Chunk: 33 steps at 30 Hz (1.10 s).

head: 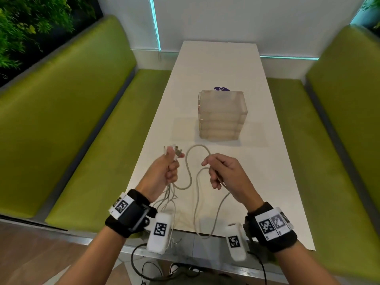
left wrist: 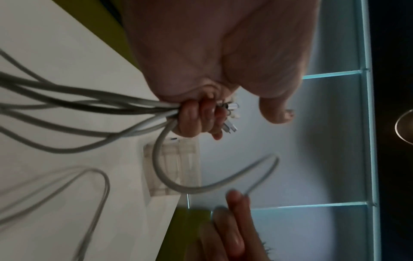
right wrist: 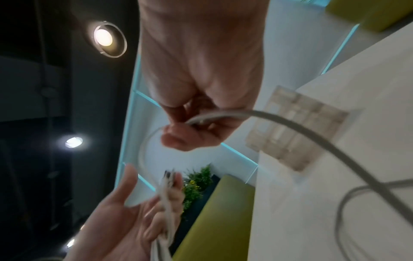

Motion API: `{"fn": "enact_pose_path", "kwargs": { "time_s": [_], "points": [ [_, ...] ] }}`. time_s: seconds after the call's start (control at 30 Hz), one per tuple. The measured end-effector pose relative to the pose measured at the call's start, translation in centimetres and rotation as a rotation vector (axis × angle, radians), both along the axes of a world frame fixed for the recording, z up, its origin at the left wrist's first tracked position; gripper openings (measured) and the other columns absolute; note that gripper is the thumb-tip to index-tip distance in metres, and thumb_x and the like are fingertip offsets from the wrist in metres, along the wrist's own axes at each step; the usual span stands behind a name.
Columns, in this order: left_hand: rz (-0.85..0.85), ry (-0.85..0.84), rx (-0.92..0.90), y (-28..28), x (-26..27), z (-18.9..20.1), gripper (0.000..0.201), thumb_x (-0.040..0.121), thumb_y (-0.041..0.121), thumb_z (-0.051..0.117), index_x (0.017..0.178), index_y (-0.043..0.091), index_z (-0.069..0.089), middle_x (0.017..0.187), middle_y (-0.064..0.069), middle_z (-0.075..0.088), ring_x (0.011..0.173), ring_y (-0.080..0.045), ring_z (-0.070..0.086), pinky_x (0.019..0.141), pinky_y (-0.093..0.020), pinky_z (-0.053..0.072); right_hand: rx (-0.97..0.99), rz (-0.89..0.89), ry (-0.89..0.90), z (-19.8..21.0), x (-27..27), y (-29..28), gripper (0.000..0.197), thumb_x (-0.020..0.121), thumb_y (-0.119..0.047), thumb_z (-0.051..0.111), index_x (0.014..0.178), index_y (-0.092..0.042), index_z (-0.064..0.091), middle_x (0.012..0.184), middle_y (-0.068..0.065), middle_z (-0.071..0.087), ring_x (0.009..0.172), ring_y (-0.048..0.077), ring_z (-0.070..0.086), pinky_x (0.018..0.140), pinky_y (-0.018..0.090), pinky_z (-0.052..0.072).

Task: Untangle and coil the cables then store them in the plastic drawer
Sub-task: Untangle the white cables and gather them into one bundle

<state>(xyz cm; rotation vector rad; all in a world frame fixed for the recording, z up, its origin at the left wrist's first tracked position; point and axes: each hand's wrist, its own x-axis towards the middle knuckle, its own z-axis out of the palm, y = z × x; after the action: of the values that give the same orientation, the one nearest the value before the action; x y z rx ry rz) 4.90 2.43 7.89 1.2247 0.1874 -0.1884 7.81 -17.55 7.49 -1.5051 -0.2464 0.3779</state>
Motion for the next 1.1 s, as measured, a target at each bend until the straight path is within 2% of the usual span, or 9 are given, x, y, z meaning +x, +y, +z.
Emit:
{"fn": "enact_pose_path", "kwargs": {
  "time_s": [0.17, 0.3, 0.4, 0.5, 0.67, 0.8, 0.93, 1.0, 1.1],
  "points": [
    [-0.065, -0.091, 0.131, -1.9, -0.2, -0.2, 0.056, 0.07, 0.049, 0.075, 0.107, 0.01, 0.06, 0.067, 0.006, 0.043, 0.05, -0.003, 0.033, 0.047, -0.016, 0.028, -0.266, -0.002, -0.169, 0.6, -0.6, 2.3, 0.031, 0.096, -0.028, 0.051, 0.075, -0.011, 0.066, 0.047, 0.001, 0.051, 0.036, 0.015, 0.045, 0.041, 0.021, 0.037],
    [0.064, -0.07, 0.126, -2.4, 0.0, 0.1, 0.03, 0.08, 0.036, 0.068, 0.09, 0.009, 0.063, 0.058, 0.005, 0.043, 0.048, -0.007, 0.039, 0.044, -0.015, 0.035, -0.415, 0.193, -0.272, 1.2, -1.6, 3.3, 0.037, 0.097, -0.03, 0.048, 0.061, -0.024, 0.054, 0.05, -0.005, 0.053, 0.039, 0.01, 0.045, 0.05, 0.028, 0.041],
    [0.182, 0.006, -0.001, -1.2, 0.4, 0.5, 0.015, 0.086, 0.029, 0.057, 0.08, 0.015, 0.06, 0.05, 0.007, 0.039, 0.041, -0.005, 0.036, 0.039, -0.015, 0.031, -0.443, 0.359, -0.232, 0.5, -1.5, 2.7, 0.029, 0.097, -0.032, 0.048, 0.08, -0.012, 0.061, 0.051, -0.007, 0.054, 0.045, 0.01, 0.05, 0.055, 0.027, 0.043],
    [0.269, 0.014, -0.123, 1.3, 1.4, 1.2, 0.017, 0.094, 0.02, 0.048, 0.079, 0.015, 0.053, 0.047, 0.01, 0.038, 0.04, -0.003, 0.035, 0.038, -0.015, 0.023, -0.399, 0.463, -0.15, -1.2, -1.6, 1.3, 0.027, 0.099, -0.033, 0.044, 0.092, -0.018, 0.066, 0.05, -0.009, 0.051, 0.052, 0.011, 0.053, 0.061, 0.027, 0.043],
    [0.427, -0.031, -0.219, 5.6, 1.7, 2.1, 0.033, 0.098, 0.03, 0.042, 0.071, 0.017, 0.054, 0.047, 0.011, 0.04, 0.037, -0.001, 0.035, 0.035, -0.013, 0.022, -0.389, 0.508, -0.083, -2.9, -1.2, -0.7, 0.022, 0.1, -0.024, 0.042, 0.099, -0.013, 0.062, 0.054, -0.009, 0.051, 0.068, 0.014, 0.065, 0.074, 0.031, 0.048],
    [0.558, -0.03, -0.116, 7.9, 1.4, 1.8, 0.027, 0.096, 0.032, 0.048, 0.074, 0.018, 0.055, 0.05, 0.009, 0.041, 0.038, 0.0, 0.034, 0.034, -0.013, 0.026, -0.358, 0.311, -0.027, -4.5, -0.3, -3.2, 0.023, 0.101, -0.019, 0.041, 0.093, -0.01, 0.061, 0.05, -0.01, 0.041, 0.052, 0.019, 0.056, 0.059, 0.028, 0.044],
    [0.293, 0.06, 0.305, 4.5, 0.4, 0.0, 0.021, 0.087, 0.034, 0.062, 0.077, 0.017, 0.056, 0.059, 0.005, 0.038, 0.046, -0.007, 0.032, 0.044, -0.019, 0.029, -0.399, 0.204, -0.154, -2.6, 0.4, -2.4, 0.025, 0.098, -0.022, 0.048, 0.083, -0.013, 0.066, 0.053, -0.017, 0.046, 0.05, 0.002, 0.039, 0.053, 0.014, 0.032],
    [0.116, 0.054, 0.352, 2.2, -0.1, -0.1, 0.03, 0.08, 0.041, 0.064, 0.074, 0.014, 0.053, 0.057, 0.006, 0.034, 0.046, -0.008, 0.028, 0.045, -0.021, 0.028, -0.436, 0.197, -0.258, -1.1, 0.6, -1.1, 0.024, 0.096, -0.022, 0.051, 0.08, -0.016, 0.067, 0.059, -0.021, 0.055, 0.054, 0.0, 0.044, 0.056, 0.01, 0.034],
    [-0.003, 0.022, 0.358, -0.4, -0.6, 0.2, 0.042, 0.076, 0.045, 0.066, 0.084, 0.004, 0.057, 0.054, 0.002, 0.03, 0.043, -0.01, 0.024, 0.041, -0.022, 0.025, -0.455, 0.153, -0.363, 0.2, 0.7, 0.5, 0.021, 0.094, -0.023, 0.055, 0.077, -0.02, 0.067, 0.058, -0.016, 0.056, 0.055, 0.002, 0.045, 0.058, 0.016, 0.034]
  ]
}}
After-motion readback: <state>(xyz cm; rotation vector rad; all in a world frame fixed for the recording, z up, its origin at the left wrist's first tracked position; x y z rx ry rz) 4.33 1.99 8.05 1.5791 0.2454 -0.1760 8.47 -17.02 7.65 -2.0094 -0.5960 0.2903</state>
